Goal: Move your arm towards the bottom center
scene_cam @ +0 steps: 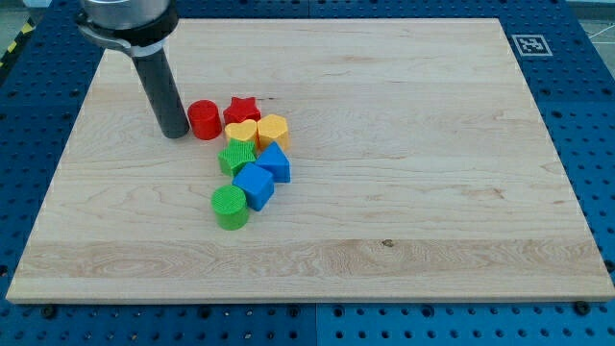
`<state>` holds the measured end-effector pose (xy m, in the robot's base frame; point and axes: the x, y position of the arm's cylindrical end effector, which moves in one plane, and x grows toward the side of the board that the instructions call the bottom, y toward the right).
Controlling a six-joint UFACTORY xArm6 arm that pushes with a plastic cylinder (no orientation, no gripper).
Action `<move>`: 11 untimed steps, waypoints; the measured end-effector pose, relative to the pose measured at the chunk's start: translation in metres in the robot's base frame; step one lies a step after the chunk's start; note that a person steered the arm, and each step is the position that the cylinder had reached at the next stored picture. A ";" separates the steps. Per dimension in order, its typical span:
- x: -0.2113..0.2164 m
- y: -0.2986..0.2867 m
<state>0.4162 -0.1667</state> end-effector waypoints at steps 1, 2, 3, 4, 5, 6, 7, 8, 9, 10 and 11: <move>0.000 0.012; 0.000 0.012; 0.002 0.012; 0.047 0.010; 0.107 0.010; 0.144 0.022; 0.170 0.022; 0.200 0.061; 0.197 0.095; 0.175 0.097; 0.177 0.096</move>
